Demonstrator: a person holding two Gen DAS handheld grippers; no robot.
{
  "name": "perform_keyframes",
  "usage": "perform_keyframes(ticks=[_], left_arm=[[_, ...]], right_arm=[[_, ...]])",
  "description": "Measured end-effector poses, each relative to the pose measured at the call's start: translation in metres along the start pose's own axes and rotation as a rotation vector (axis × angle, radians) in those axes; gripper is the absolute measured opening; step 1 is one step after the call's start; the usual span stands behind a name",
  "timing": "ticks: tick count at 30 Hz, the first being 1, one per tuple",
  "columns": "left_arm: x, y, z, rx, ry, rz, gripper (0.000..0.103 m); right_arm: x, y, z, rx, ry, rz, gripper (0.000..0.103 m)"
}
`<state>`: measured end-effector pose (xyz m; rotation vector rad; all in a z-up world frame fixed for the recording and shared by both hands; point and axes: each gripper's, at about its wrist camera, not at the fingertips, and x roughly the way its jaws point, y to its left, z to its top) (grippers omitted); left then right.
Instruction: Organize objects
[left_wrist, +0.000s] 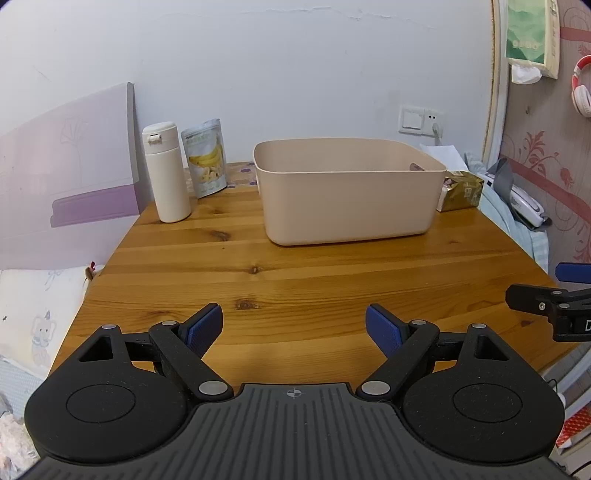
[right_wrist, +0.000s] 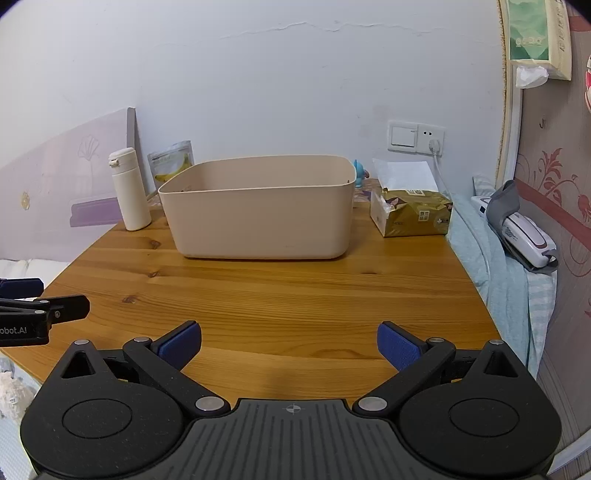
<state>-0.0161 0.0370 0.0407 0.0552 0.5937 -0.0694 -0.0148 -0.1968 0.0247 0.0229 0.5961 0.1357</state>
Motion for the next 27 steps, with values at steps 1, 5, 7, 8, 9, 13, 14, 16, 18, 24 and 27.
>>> perform_keyframes(ticks=[1,5,7,8,9,13,14,16,18,24,27], left_arm=[[0.0,0.0,0.0,0.001,0.002,0.003,0.086],[0.001,0.001,0.001,-0.003,0.006,0.011,0.087],[0.002,0.002,0.001,-0.007,0.006,0.013,0.089],[0.002,0.003,0.001,-0.009,0.007,0.013,0.089],[0.003,0.003,0.001,-0.013,0.009,0.01,0.09],[0.006,0.006,0.001,-0.032,0.023,-0.007,0.091],[0.008,0.006,0.001,-0.033,0.027,-0.005,0.091],[0.011,0.006,0.001,-0.035,0.034,-0.002,0.091],[0.014,0.008,0.0,-0.042,0.043,-0.008,0.091],[0.022,0.01,-0.001,-0.056,0.061,-0.014,0.091],[0.027,0.011,-0.001,-0.062,0.074,-0.016,0.091]], right_arm=[[0.0,0.0,0.0,0.0,-0.001,0.002,0.103],[0.001,0.001,0.001,0.001,-0.003,0.007,0.103],[0.002,0.001,0.002,0.0,-0.003,0.006,0.103],[0.002,0.002,0.003,-0.001,-0.003,0.006,0.103],[0.002,0.002,0.003,-0.003,-0.002,0.006,0.103],[0.007,0.002,0.003,-0.006,0.01,0.006,0.103],[0.008,0.004,0.003,-0.006,0.014,0.006,0.103],[0.011,0.004,0.002,-0.007,0.02,0.006,0.103],[0.014,0.005,0.002,-0.009,0.027,0.007,0.103],[0.023,0.005,0.002,-0.009,0.04,0.013,0.103],[0.027,0.004,0.003,-0.004,0.042,0.014,0.103]])
